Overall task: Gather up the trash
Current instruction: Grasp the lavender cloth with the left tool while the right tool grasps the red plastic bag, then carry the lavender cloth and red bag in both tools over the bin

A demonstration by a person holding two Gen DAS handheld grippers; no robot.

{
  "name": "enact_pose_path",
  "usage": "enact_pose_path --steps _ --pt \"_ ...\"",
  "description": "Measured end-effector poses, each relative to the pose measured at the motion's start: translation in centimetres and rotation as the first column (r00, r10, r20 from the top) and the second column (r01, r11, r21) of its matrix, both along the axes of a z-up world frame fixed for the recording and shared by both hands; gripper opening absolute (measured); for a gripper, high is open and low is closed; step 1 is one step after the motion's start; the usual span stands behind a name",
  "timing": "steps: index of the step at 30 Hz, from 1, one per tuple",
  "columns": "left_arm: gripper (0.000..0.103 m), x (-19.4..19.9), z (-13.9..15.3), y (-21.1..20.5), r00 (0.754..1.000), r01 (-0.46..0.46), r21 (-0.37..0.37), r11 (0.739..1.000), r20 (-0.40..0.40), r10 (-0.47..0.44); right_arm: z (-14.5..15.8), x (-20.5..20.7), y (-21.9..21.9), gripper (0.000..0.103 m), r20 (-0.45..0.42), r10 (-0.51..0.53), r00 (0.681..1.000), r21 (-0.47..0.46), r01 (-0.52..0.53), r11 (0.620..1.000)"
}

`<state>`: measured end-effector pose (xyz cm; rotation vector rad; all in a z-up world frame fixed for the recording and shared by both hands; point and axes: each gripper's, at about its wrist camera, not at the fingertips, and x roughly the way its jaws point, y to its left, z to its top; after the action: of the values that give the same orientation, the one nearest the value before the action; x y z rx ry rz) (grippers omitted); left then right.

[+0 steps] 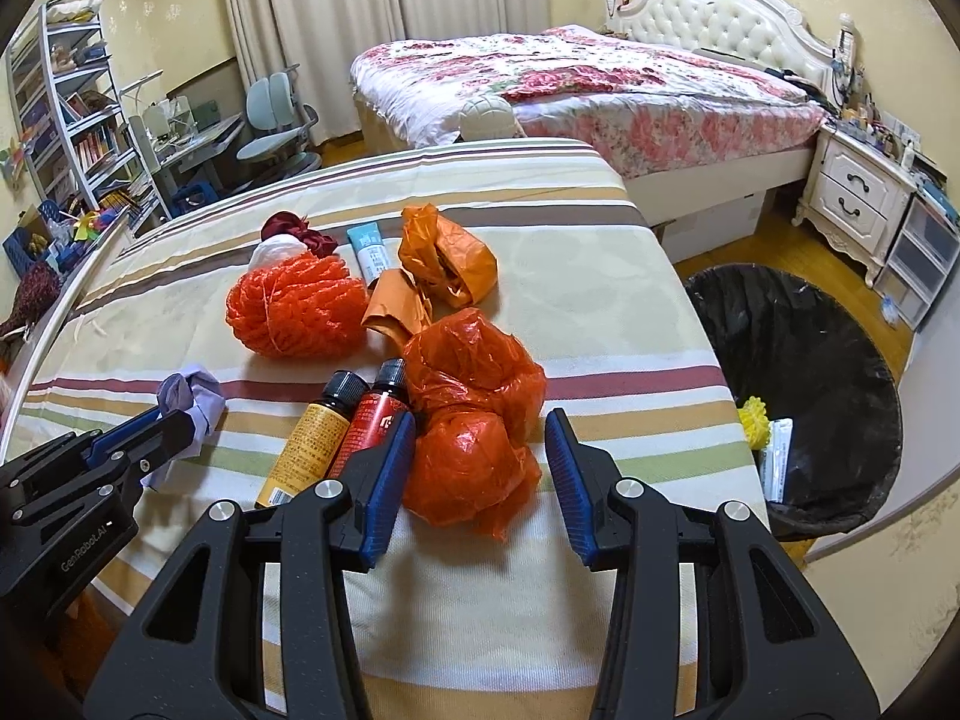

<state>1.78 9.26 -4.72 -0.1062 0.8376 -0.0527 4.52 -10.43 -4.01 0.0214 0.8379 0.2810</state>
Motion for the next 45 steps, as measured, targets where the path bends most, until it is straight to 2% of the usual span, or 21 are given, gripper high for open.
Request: enact_pose_path --steps 2,4,5,10,17,19,28,38,45 --pt "0.030 0.1 -0.1 0.3 1.000 -0.007 -0.008 1.000 -0.007 0.007 -0.2 0.1 0.1 0.034 -0.011 0.010 1.000 0.004 -0.010 1.000" --pt "0.041 0.1 -0.3 0.6 1.000 -0.016 -0.019 1.000 -0.012 0.015 -0.3 0.1 0.1 0.034 -0.013 0.016 1.000 0.005 -0.016 1.000" --pt "0.041 0.1 -0.4 0.8 1.000 -0.020 -0.024 1.000 -0.015 0.020 -0.4 0.0 0.1 0.033 -0.014 0.017 1.000 0.006 -0.017 1.000" --pt "0.042 0.1 -0.6 1.3 0.999 -0.029 -0.041 0.999 -0.034 0.028 -0.5 0.0 0.2 0.033 -0.014 0.018 1.000 0.007 -0.018 1.000" --pt "0.041 -0.3 -0.8 1.2 0.999 -0.025 -0.016 1.000 -0.038 0.024 -0.4 -0.3 0.1 0.030 0.003 0.011 1.000 0.008 -0.011 1.000" --pt "0.030 -0.4 -0.8 1.2 0.999 -0.021 -0.016 1.000 -0.035 0.021 -0.2 -0.4 -0.1 0.030 0.007 0.008 1.000 0.012 -0.008 1.000" --pt "0.030 -1.1 -0.4 1.4 1.000 -0.015 -0.024 1.000 -0.012 0.015 0.7 -1.1 -0.8 0.029 0.032 -0.005 0.999 0.018 0.004 1.000" --pt "0.030 -2.0 2.6 -0.1 0.998 0.017 -0.051 0.999 0.054 -0.015 2.6 -2.0 -2.6 0.029 0.084 -0.040 0.996 0.021 0.038 0.999" --pt "0.030 -1.1 4.6 -4.2 0.988 0.111 -0.053 0.992 0.113 -0.104 4.0 -1.8 -6.1 0.029 0.122 -0.114 0.986 0.016 0.112 0.994"
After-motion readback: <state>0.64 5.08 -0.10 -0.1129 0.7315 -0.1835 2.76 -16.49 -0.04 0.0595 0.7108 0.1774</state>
